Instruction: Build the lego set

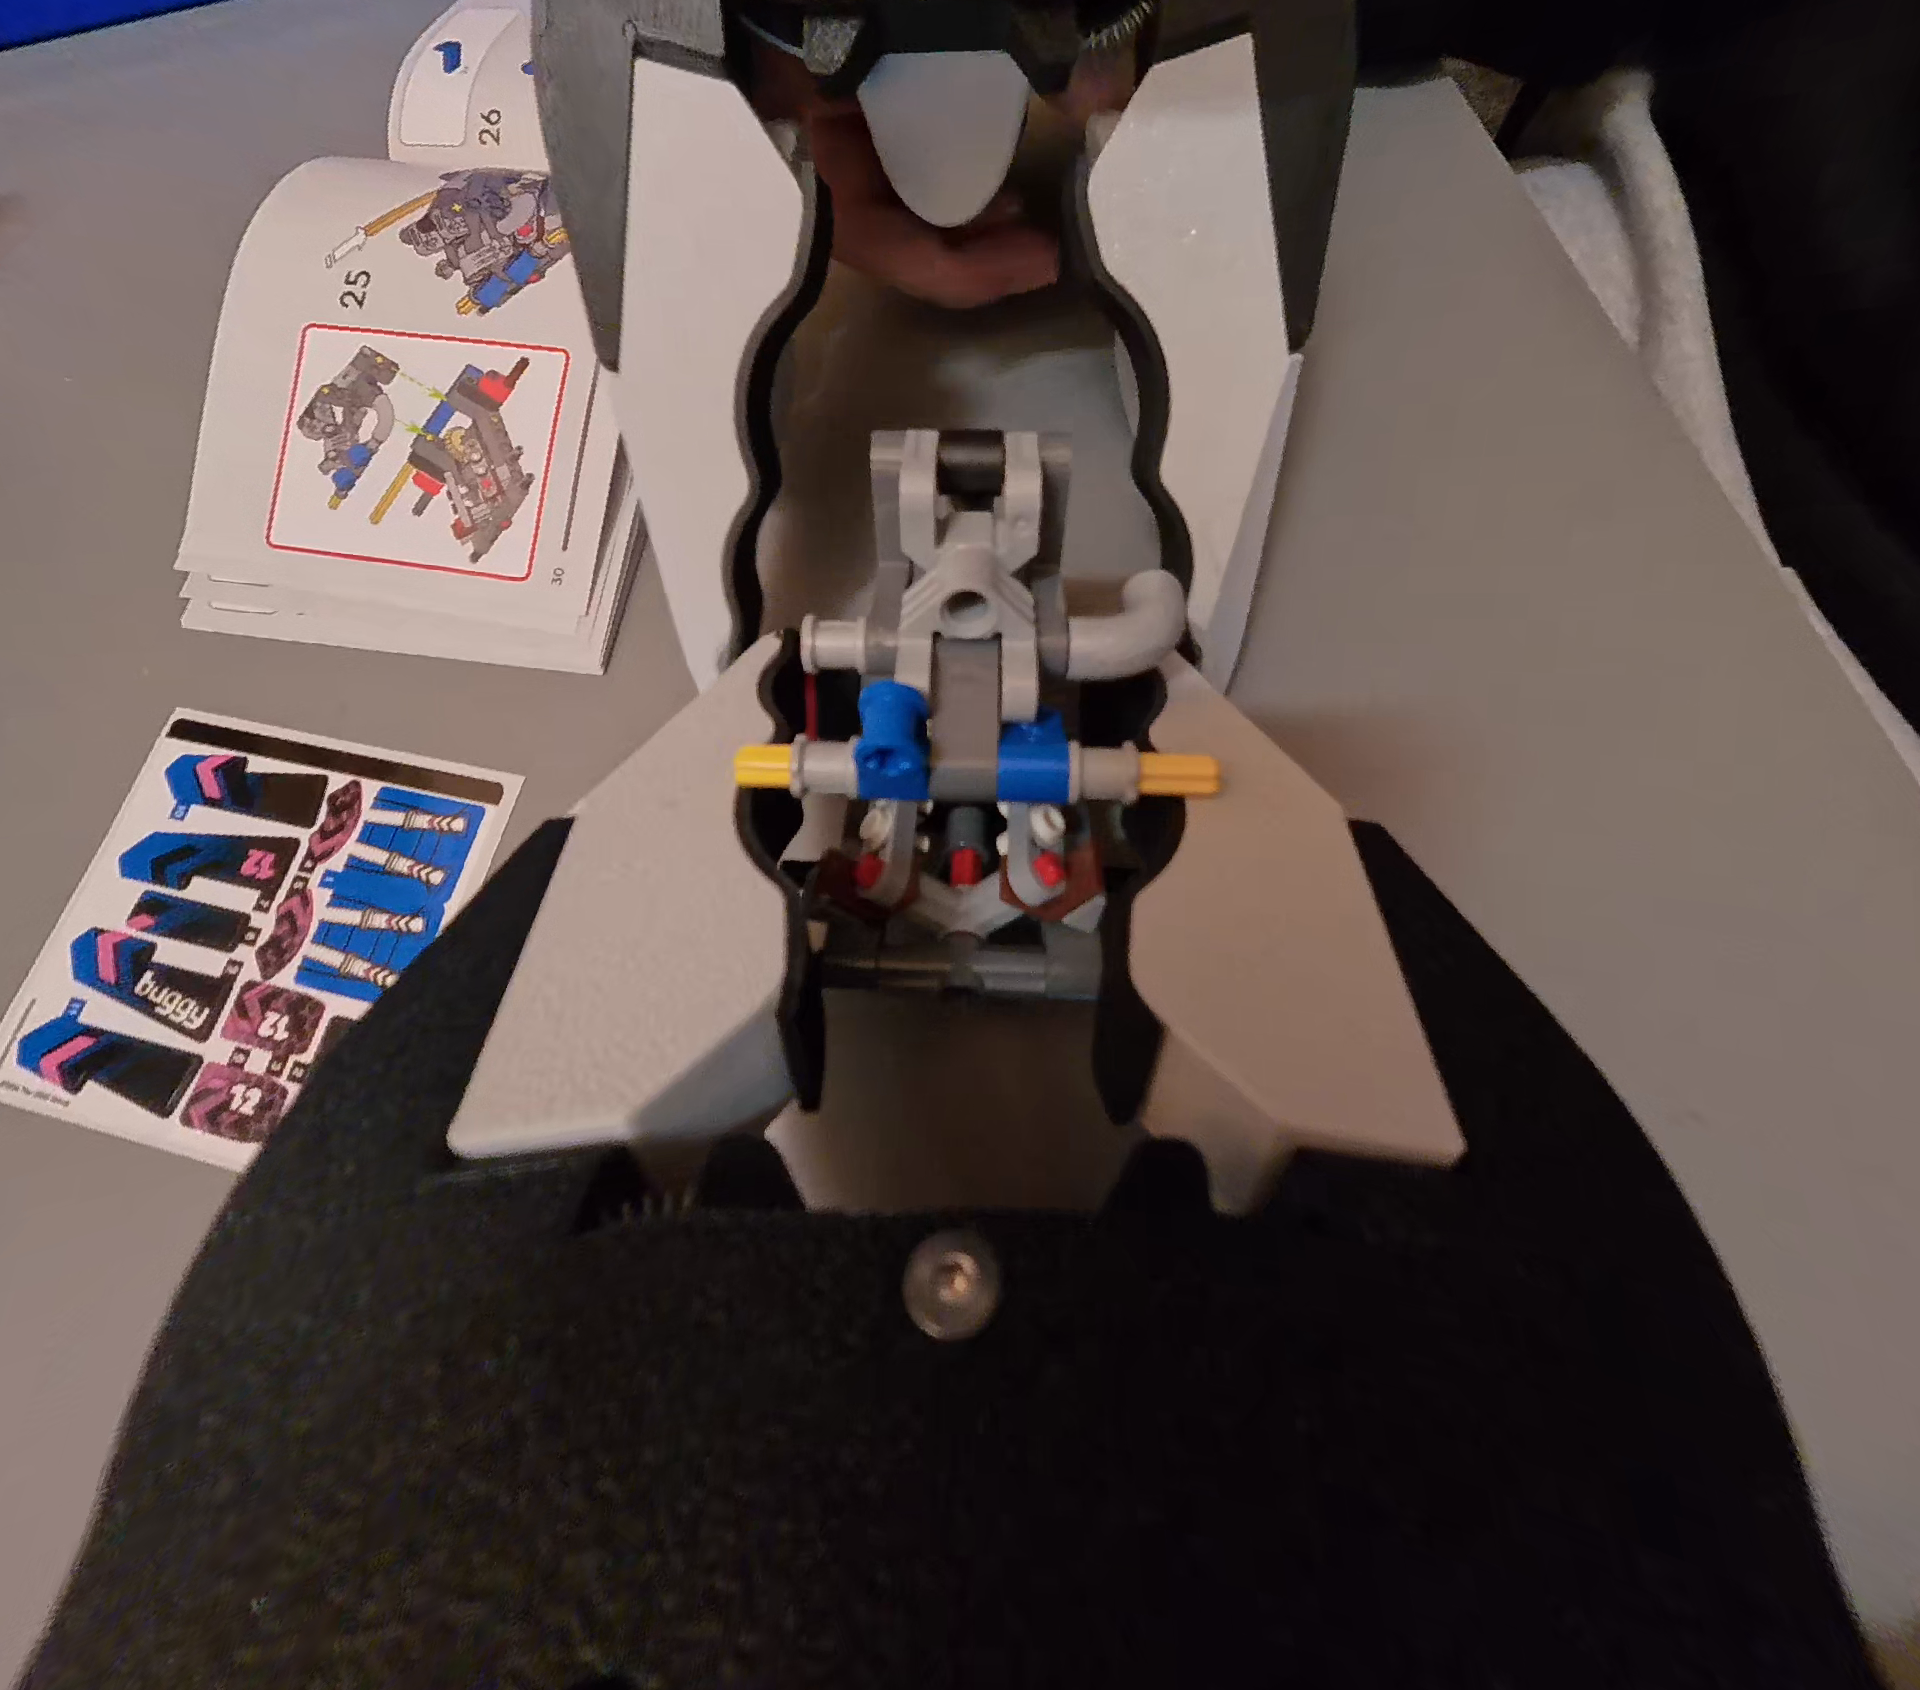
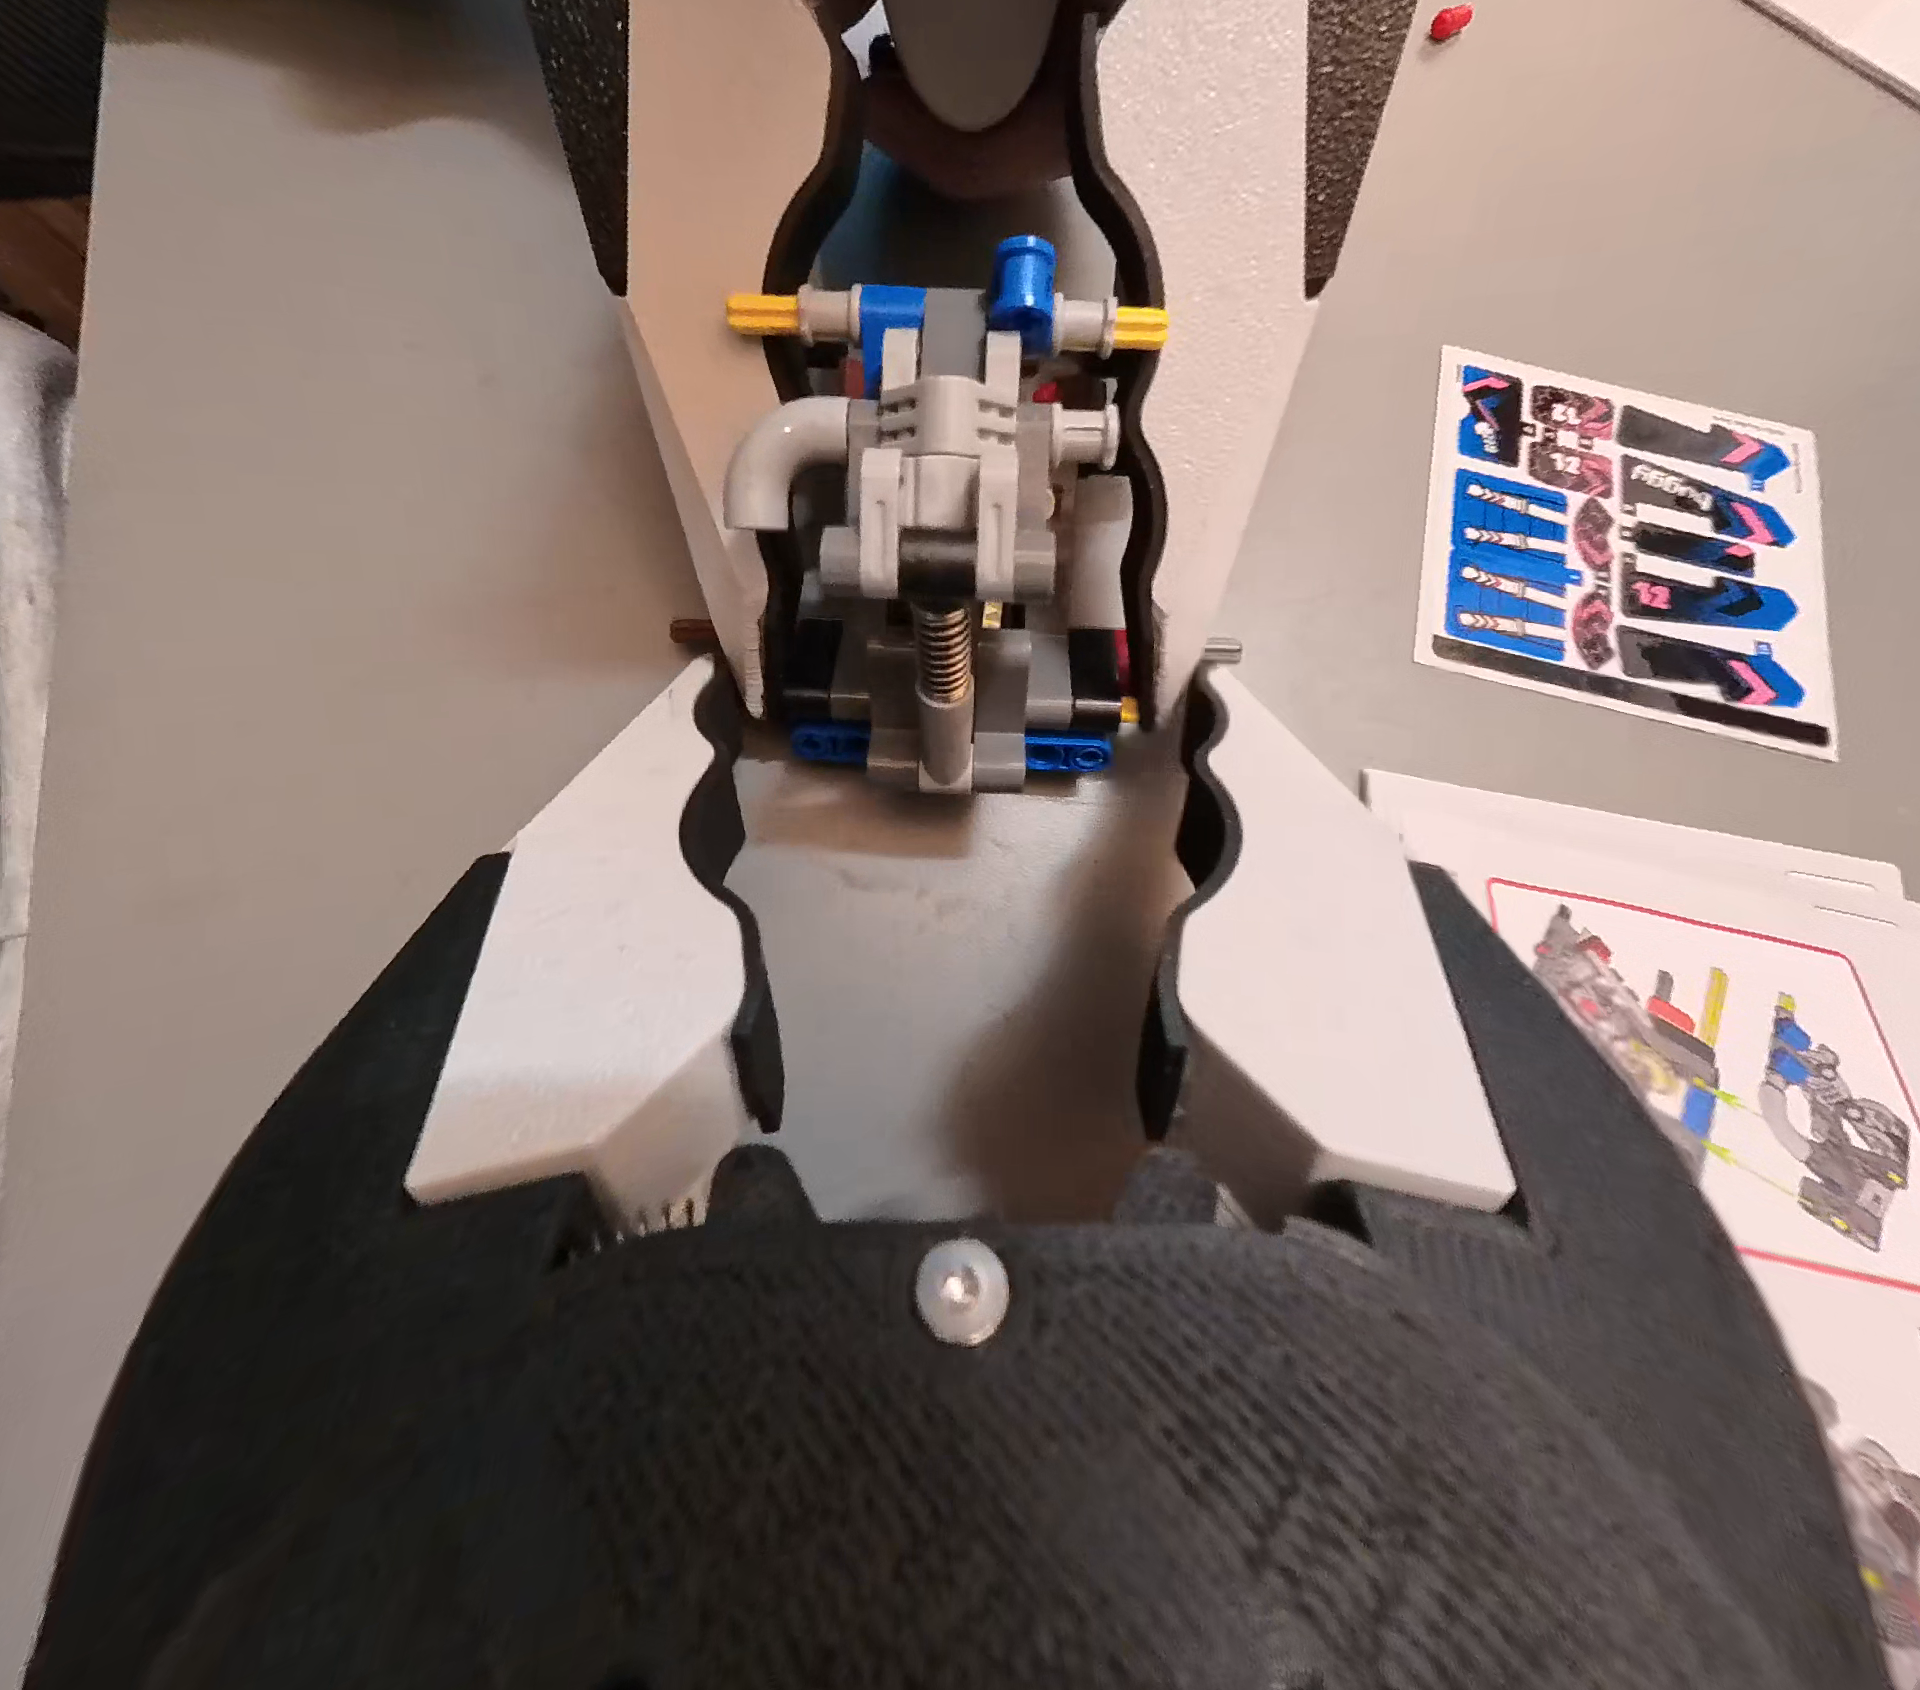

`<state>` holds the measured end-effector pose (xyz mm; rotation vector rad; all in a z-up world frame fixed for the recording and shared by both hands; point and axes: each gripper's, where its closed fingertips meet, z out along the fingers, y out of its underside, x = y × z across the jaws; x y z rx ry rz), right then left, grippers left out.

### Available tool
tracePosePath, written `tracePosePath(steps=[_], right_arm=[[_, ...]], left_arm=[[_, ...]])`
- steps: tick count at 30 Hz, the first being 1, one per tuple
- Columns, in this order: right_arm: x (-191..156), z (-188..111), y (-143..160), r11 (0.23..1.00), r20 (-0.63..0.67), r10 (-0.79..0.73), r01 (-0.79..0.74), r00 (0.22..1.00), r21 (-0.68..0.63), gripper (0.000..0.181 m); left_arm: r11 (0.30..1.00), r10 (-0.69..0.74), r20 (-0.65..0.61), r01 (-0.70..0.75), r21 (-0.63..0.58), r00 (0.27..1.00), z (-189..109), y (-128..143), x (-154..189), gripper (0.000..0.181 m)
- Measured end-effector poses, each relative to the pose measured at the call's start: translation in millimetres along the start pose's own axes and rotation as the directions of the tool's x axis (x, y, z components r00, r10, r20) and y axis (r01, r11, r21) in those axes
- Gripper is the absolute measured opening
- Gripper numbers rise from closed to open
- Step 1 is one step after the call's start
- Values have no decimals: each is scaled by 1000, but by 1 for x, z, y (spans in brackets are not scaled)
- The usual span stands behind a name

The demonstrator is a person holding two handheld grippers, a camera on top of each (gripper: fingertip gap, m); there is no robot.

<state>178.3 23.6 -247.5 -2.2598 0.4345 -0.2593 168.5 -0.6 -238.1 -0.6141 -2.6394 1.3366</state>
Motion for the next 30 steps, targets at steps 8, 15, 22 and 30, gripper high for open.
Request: tracePosePath(steps=[8, 15, 22, 30], right_arm=[[-1, 1, 1, 1000, 13, 23, -23, 1000, -8, 82], [-2, 1, 0, 1000, 0, 9, -9, 1000, -7, 79], [-3, 2, -1, 1000, -12, 7, -7, 1000, -7, 77], [-4, 2, -1, 1000, 4, 19, -19, 1000, -4, 79]], left_arm=[[1000, -7, -2, 7, 0, 1000, -1, 1, 1, 58], [1000, -4, -16, 4, 5, 1000, -1, 1, 2, 57], [1000, 6, -21, -6, 9, 1000, -2, 0, 3, 55], [1000, 12, -50, -12, 10, 999, -3, 1, 5, 56]])
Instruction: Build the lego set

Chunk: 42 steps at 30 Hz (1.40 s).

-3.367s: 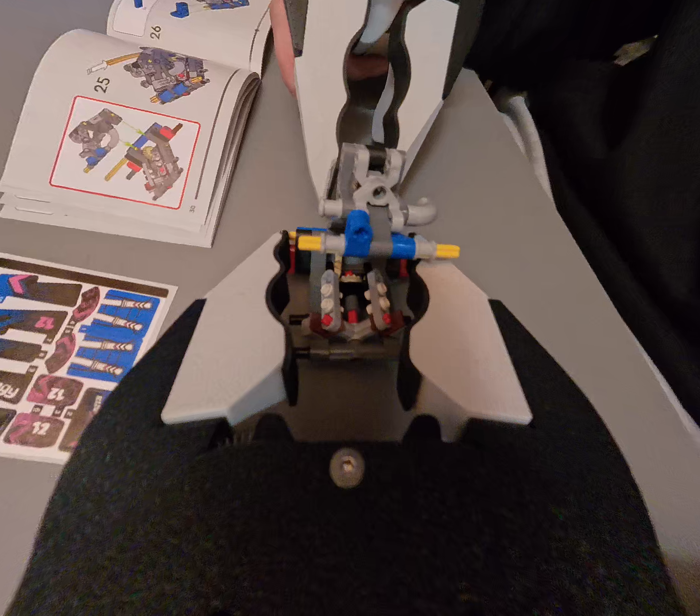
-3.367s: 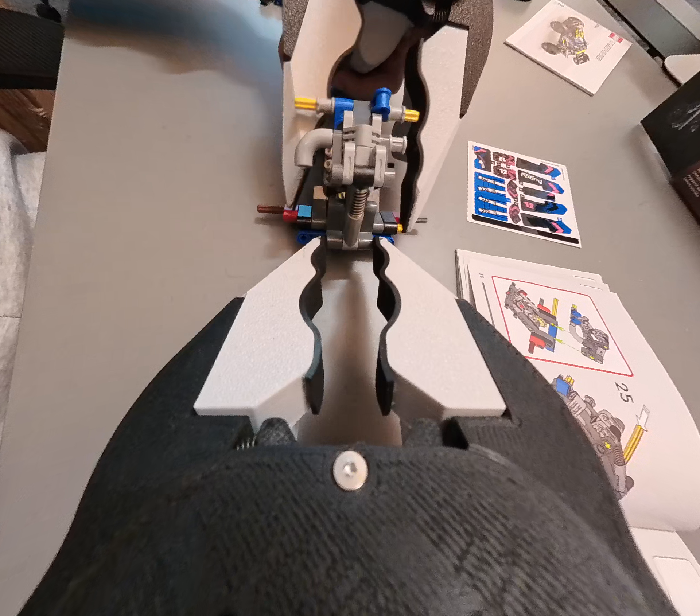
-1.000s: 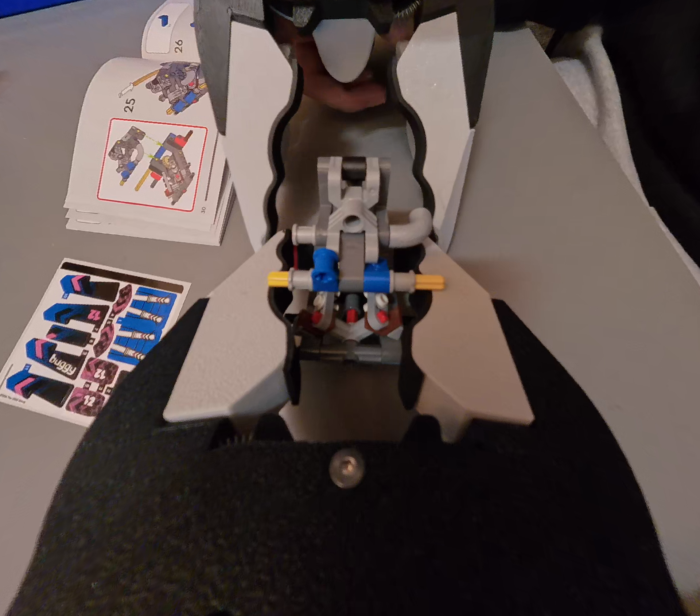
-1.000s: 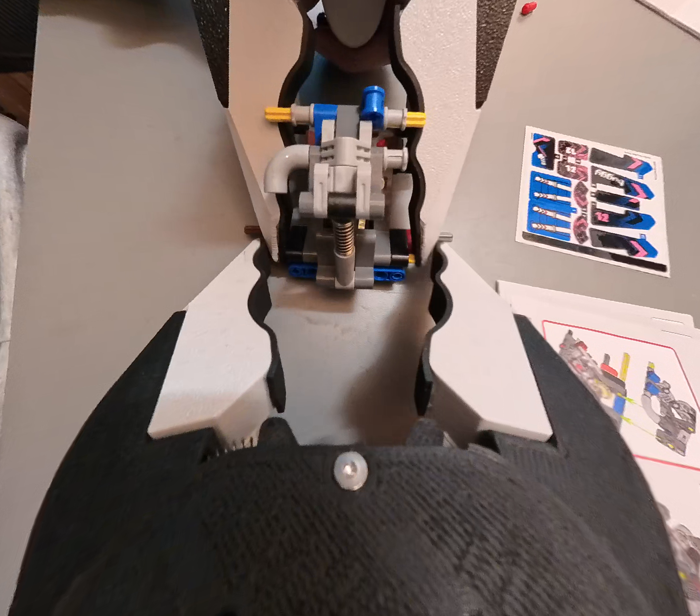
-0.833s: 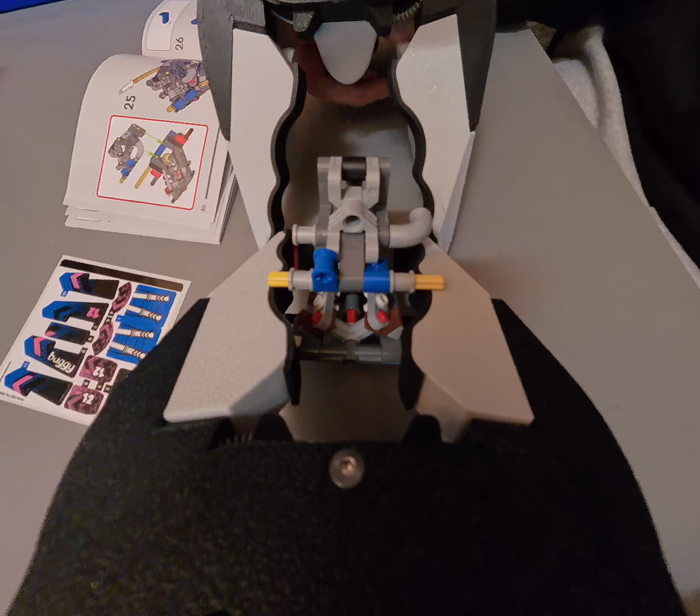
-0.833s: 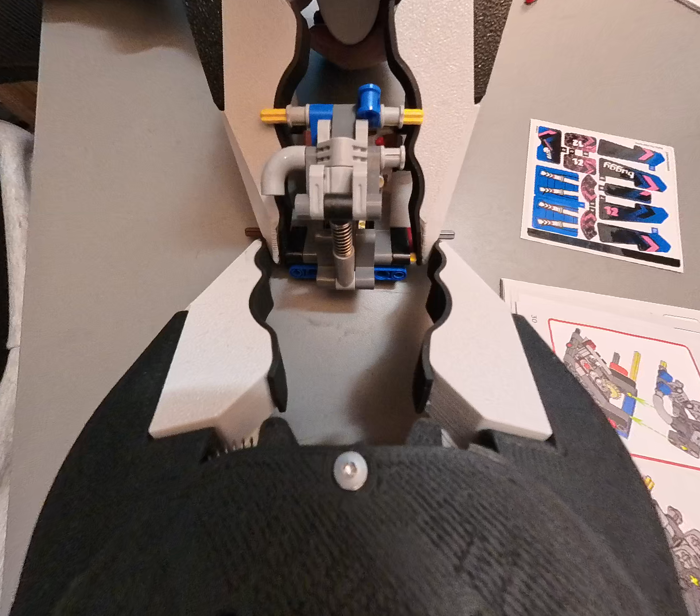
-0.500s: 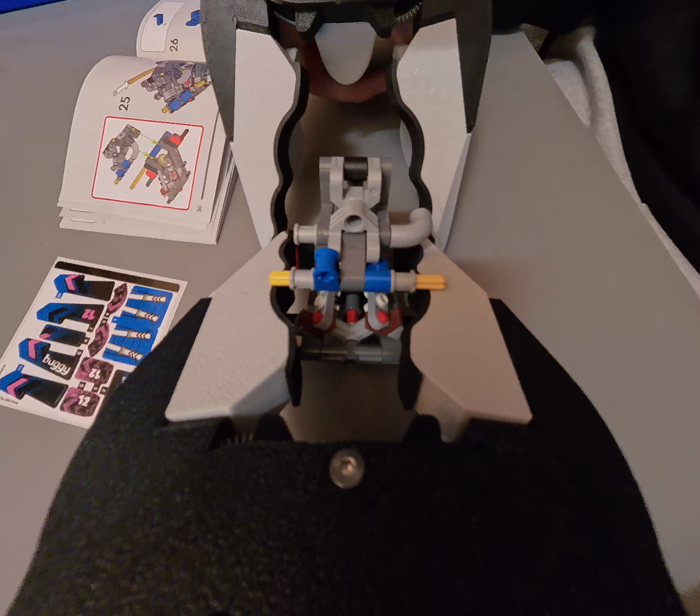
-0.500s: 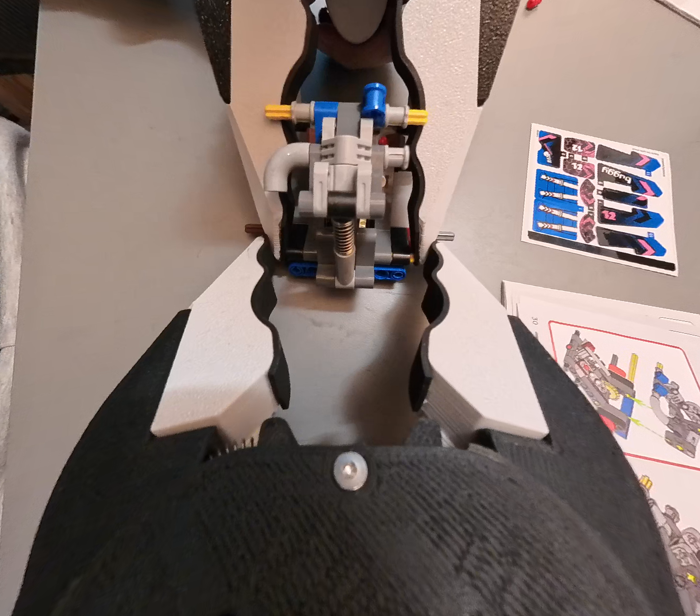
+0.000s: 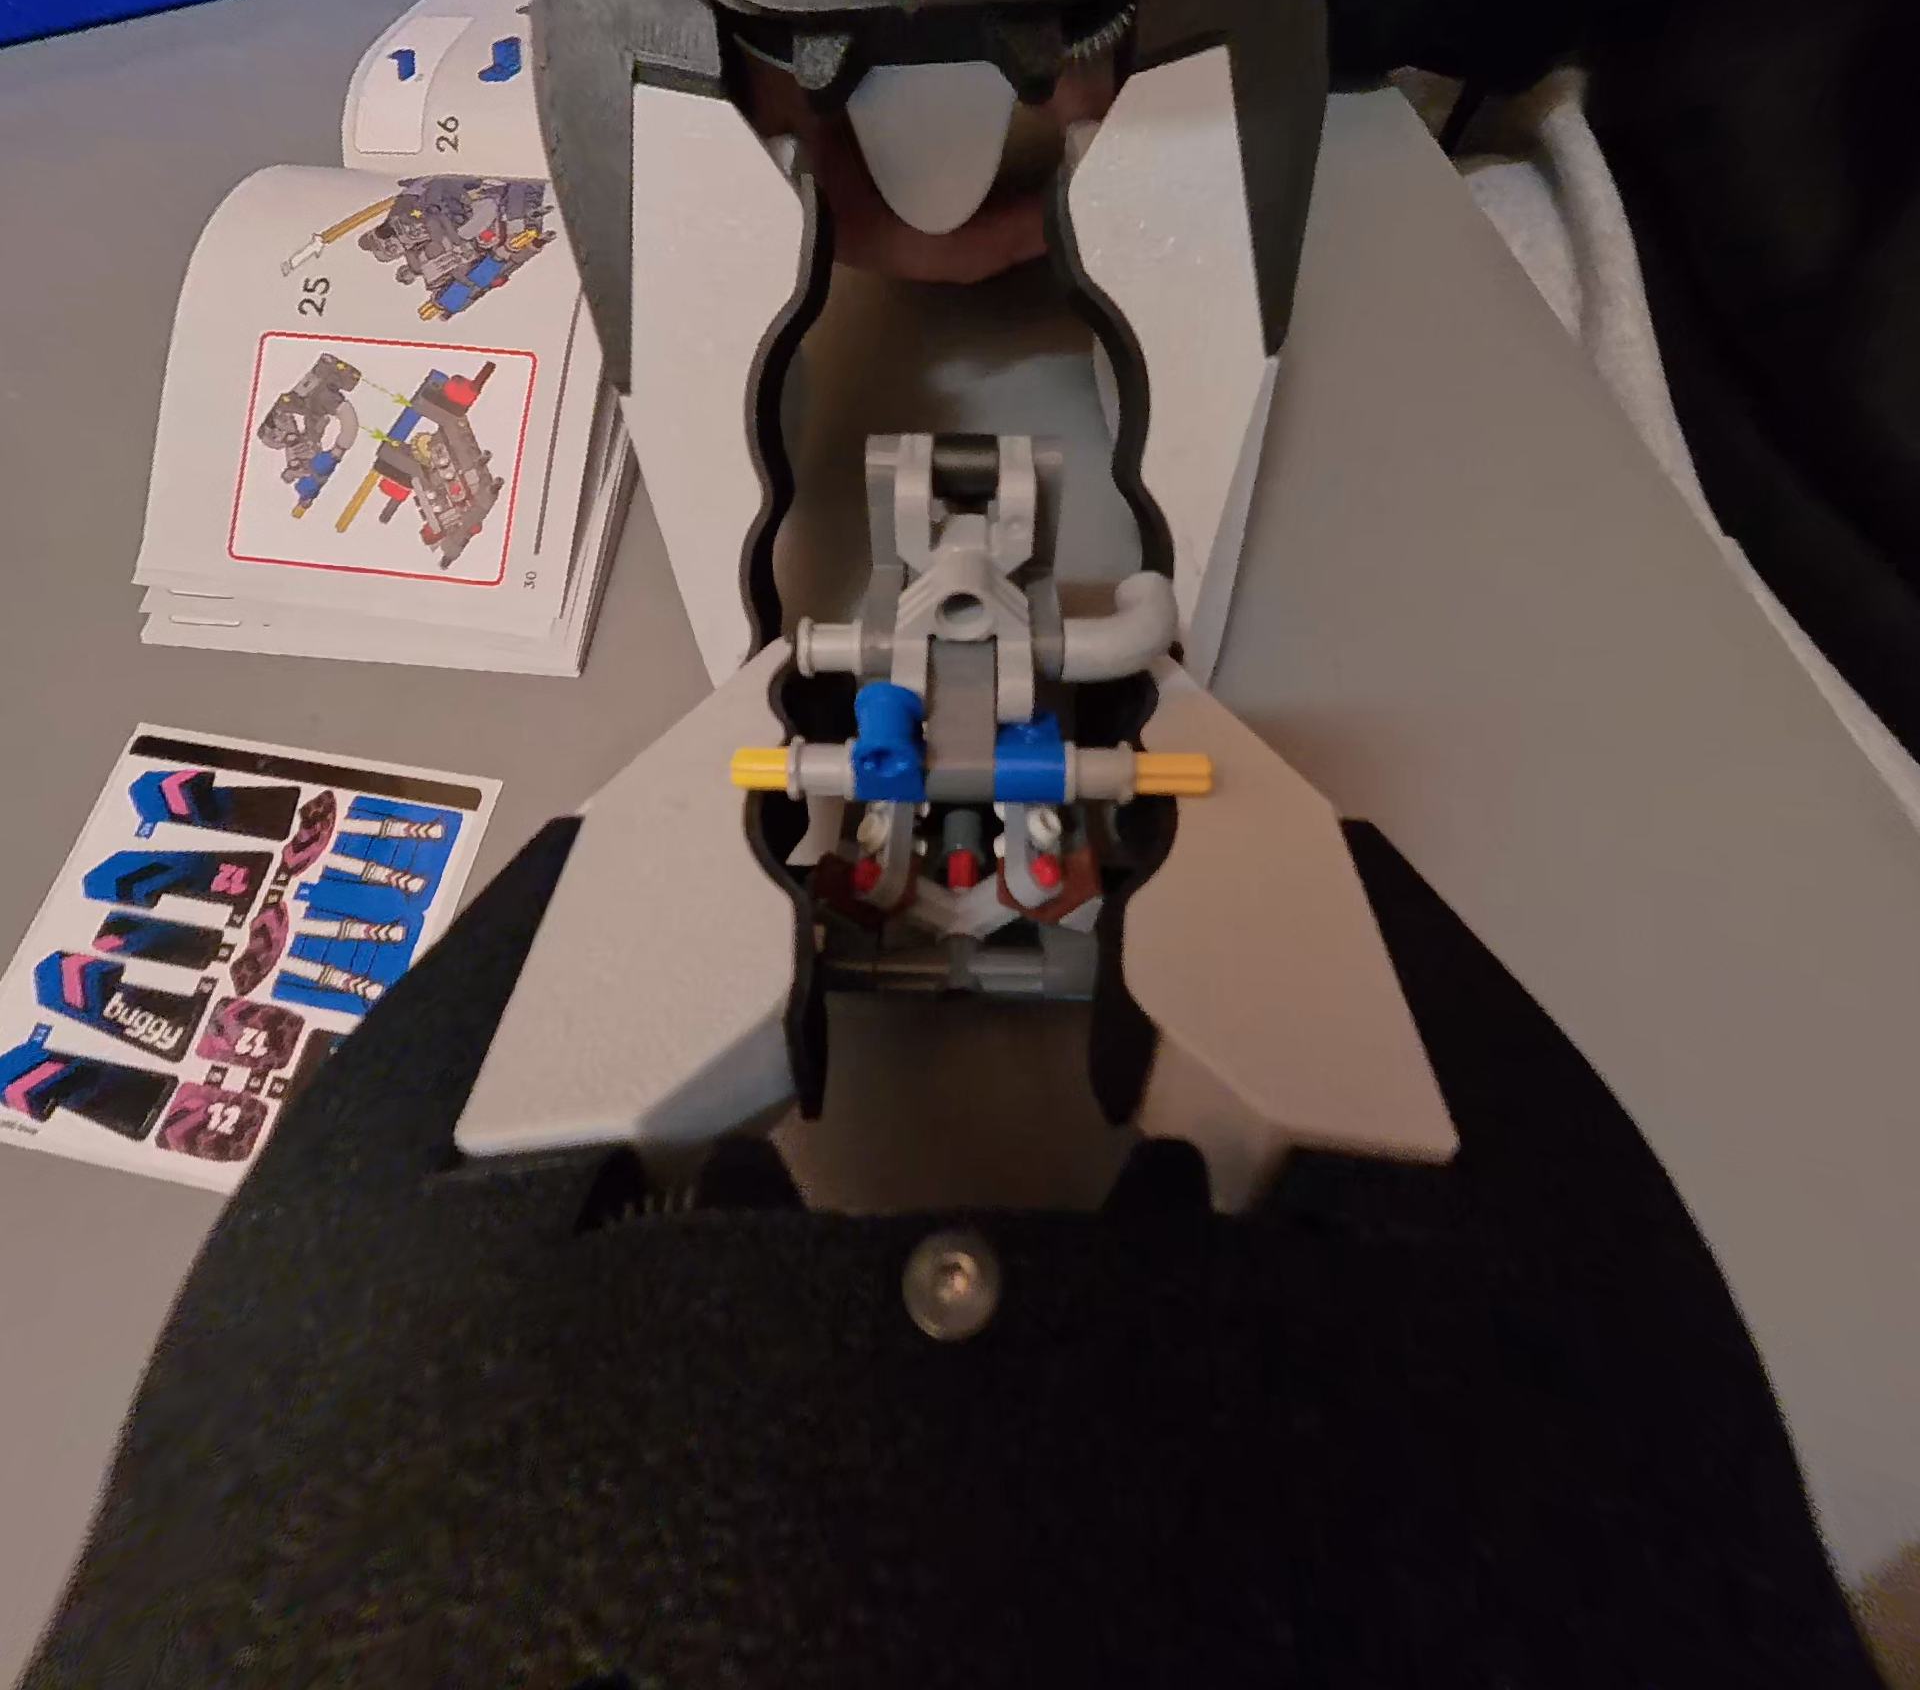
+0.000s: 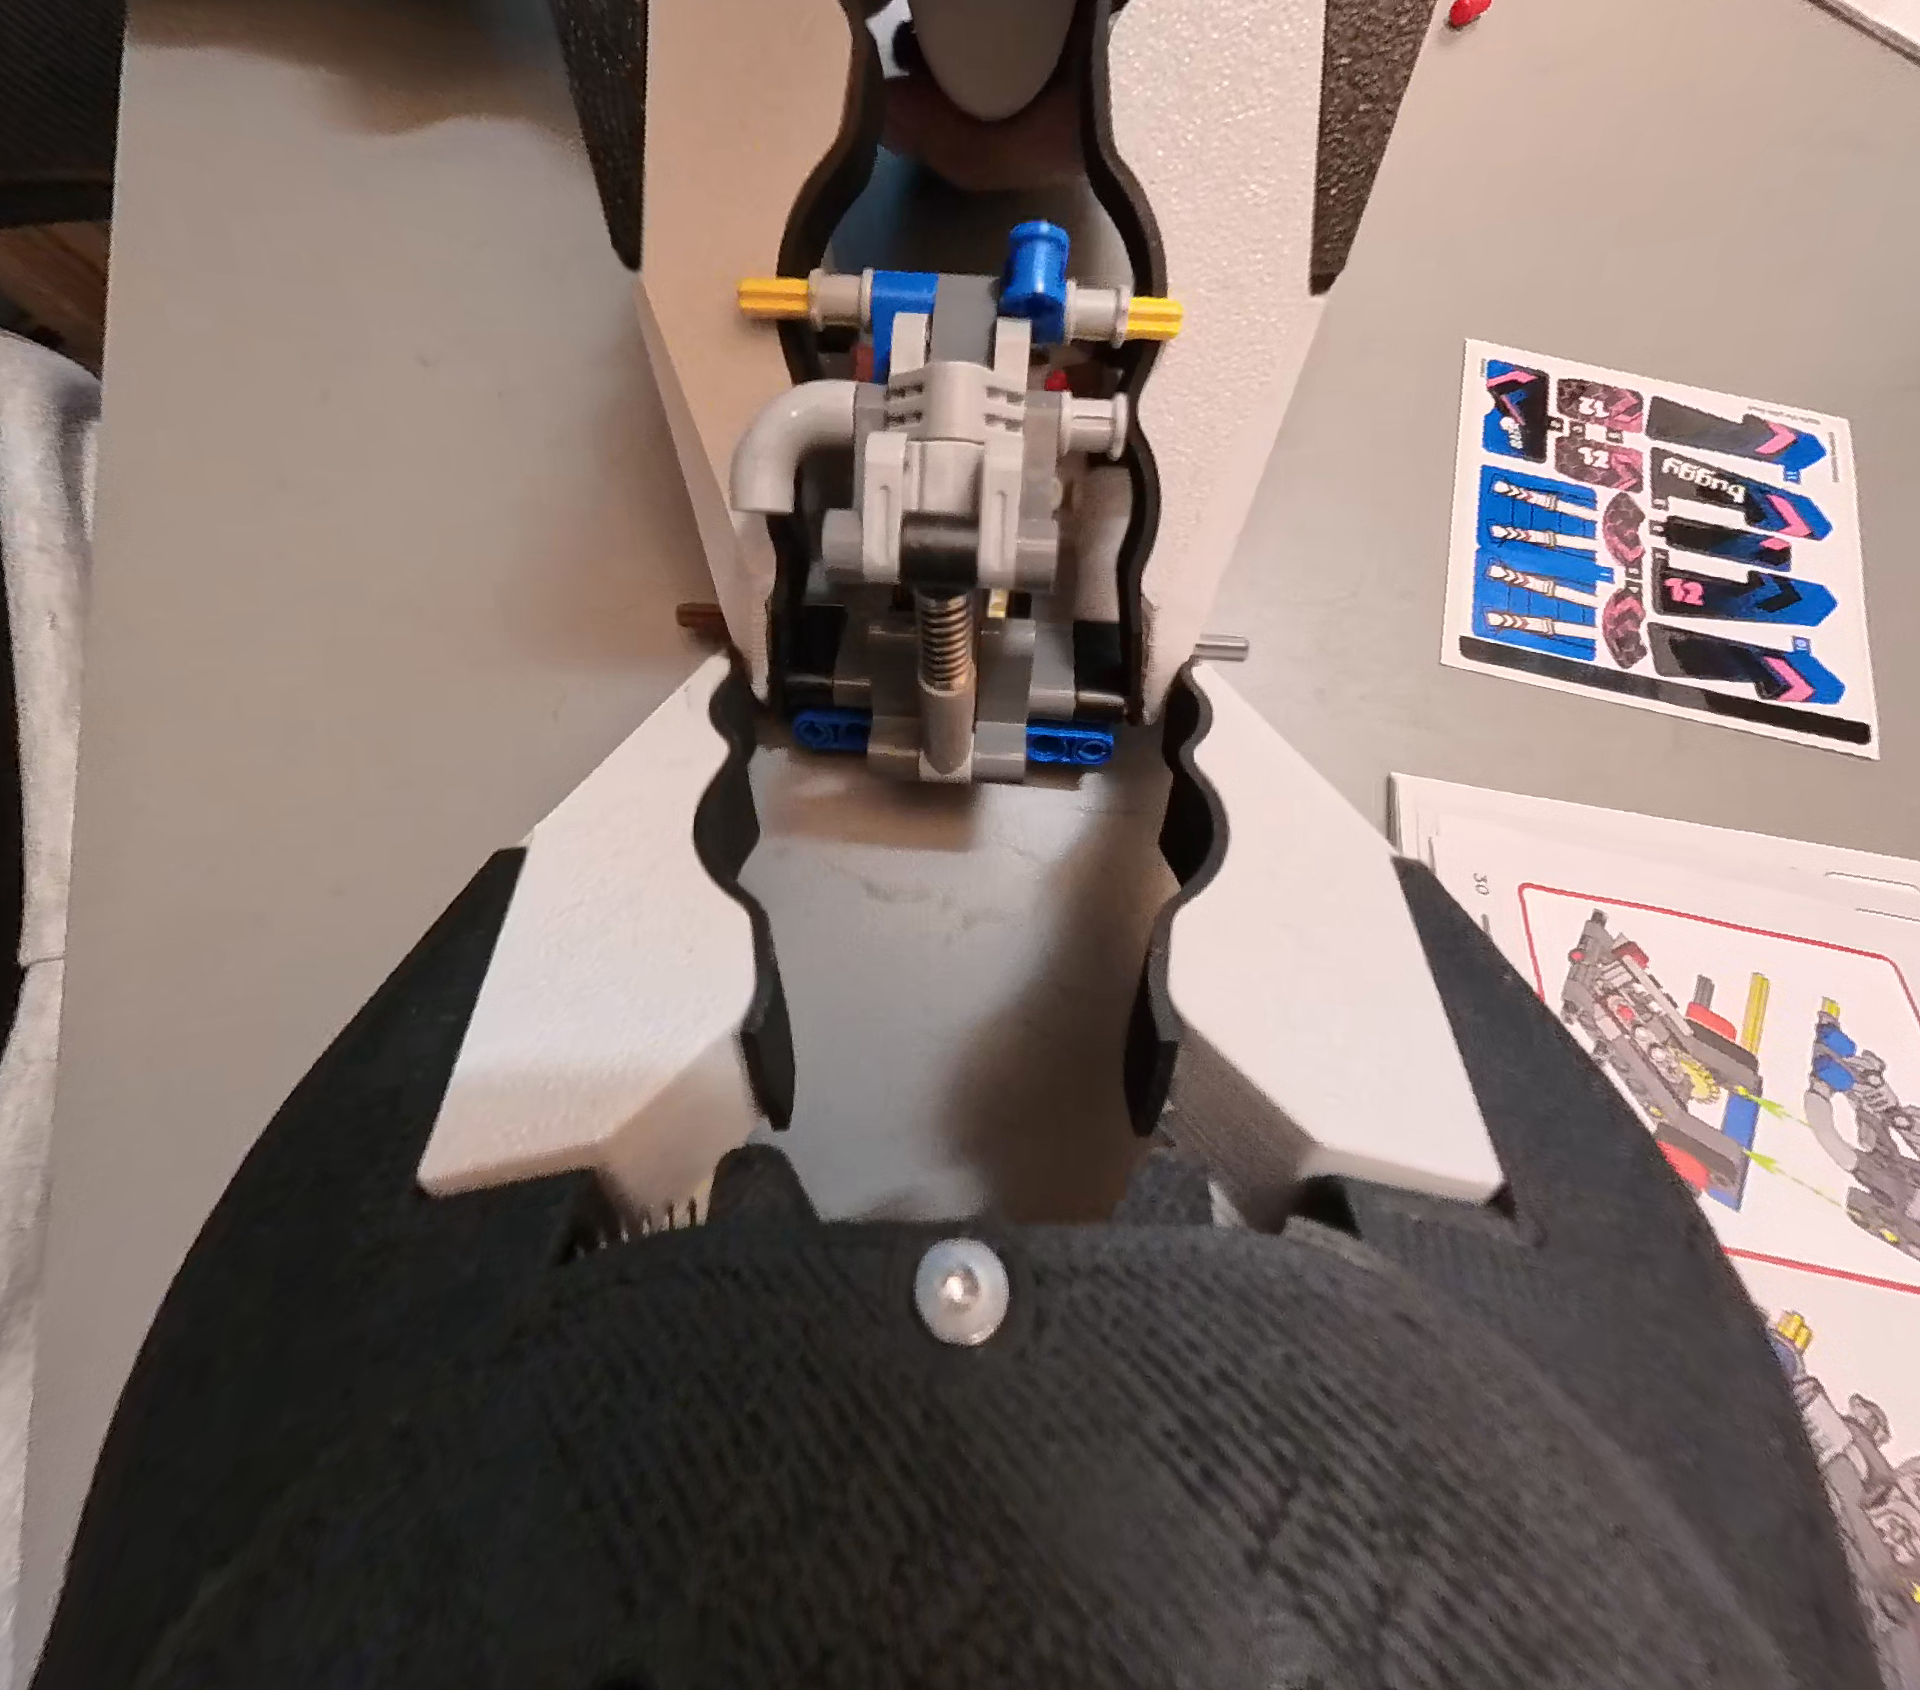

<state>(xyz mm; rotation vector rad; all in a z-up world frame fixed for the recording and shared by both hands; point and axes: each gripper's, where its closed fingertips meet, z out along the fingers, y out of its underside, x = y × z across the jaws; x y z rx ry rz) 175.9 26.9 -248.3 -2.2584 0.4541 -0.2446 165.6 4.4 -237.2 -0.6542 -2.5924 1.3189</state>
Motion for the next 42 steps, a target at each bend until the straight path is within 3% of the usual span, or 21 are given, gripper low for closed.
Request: tracePosePath(steps=[8, 15, 20, 29, 38, 42], right_arm=[[-5, -4, 0, 999, 0, -46, 46, 999, 13, 79], [-2, -13, 3, 997, -34, -67, 68, 997, 35, 62], [-5, -32, -12, 983, -38, -21, 28, 999, 182, 53], [-2, -34, -23, 973, -104, -45, 67, 994, 222, 41], [10, -42, -35, 972, -145, -56, 87, 988, 220, 28], [-1, -38, -41, 974, -119, -156, 173, 981, 147, 38]], left_arm=[[999, 38, -41, -37, 6, 998, -2, -1, 8, 60], [1000, -14, -92, 11, -27, 996, -5, 0, 14, 64], [998, 19, -59, -22, -59, 998, -5, 1, 14, 98], [997, 8, 18, -6, -80, 1000, -9, 3, 6, 82], [997, -34, 102, 40, -59, 994, -23, 3, 9, 85], [997, -71, 148, 72, 4, 986, -40, -2, 13, 86]])
